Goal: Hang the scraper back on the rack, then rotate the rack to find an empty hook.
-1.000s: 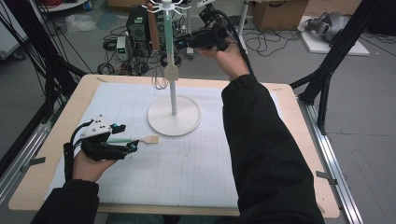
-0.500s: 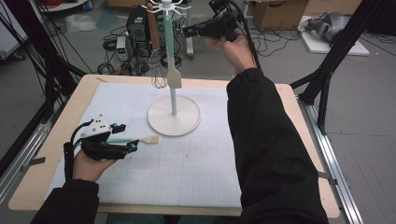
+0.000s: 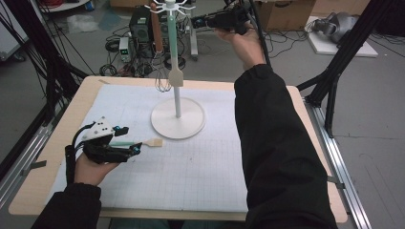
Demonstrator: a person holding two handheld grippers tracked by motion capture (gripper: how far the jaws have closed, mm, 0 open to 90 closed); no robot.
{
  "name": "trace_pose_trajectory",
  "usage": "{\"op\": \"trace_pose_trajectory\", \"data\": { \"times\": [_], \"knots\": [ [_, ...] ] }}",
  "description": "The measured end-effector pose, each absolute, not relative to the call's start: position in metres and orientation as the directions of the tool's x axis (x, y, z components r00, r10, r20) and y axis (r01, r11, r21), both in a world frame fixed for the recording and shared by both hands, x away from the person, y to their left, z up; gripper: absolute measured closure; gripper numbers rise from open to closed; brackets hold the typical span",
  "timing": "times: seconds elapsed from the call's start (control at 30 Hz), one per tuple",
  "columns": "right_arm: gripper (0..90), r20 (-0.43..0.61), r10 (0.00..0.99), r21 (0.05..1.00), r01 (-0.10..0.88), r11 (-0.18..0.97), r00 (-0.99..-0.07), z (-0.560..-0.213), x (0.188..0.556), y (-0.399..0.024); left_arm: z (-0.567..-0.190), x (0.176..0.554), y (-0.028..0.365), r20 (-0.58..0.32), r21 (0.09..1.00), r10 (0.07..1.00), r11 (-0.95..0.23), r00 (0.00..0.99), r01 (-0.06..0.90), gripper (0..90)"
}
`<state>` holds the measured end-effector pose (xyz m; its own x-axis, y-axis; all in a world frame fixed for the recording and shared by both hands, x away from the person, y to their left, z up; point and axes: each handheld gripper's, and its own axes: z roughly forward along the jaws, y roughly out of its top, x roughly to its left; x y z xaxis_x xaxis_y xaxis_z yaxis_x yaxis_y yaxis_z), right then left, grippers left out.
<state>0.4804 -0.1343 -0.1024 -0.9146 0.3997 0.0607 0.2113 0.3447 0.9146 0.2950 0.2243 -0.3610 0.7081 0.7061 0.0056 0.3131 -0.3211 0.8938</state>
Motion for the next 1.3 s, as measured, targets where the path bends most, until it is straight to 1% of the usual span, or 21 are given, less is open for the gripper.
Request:
{"op": "trace_pose_trajectory", "data": {
  "times": [0.57,1.3],
  "knots": [
    [89.6,0.053,0.408,0.920,0.203,0.335,-0.912,-0.090,0.483,-0.130,-0.360,0.295,0.225,0.006,0.895,0.704,-0.320,0.710,0.310,24.2],
    [89.6,0.024,0.373,0.917,0.169,0.361,-0.928,-0.088,0.462,-0.113,-0.360,0.294,0.224,0.006,0.896,0.703,-0.319,0.711,0.308,24.2]
  ]
}}
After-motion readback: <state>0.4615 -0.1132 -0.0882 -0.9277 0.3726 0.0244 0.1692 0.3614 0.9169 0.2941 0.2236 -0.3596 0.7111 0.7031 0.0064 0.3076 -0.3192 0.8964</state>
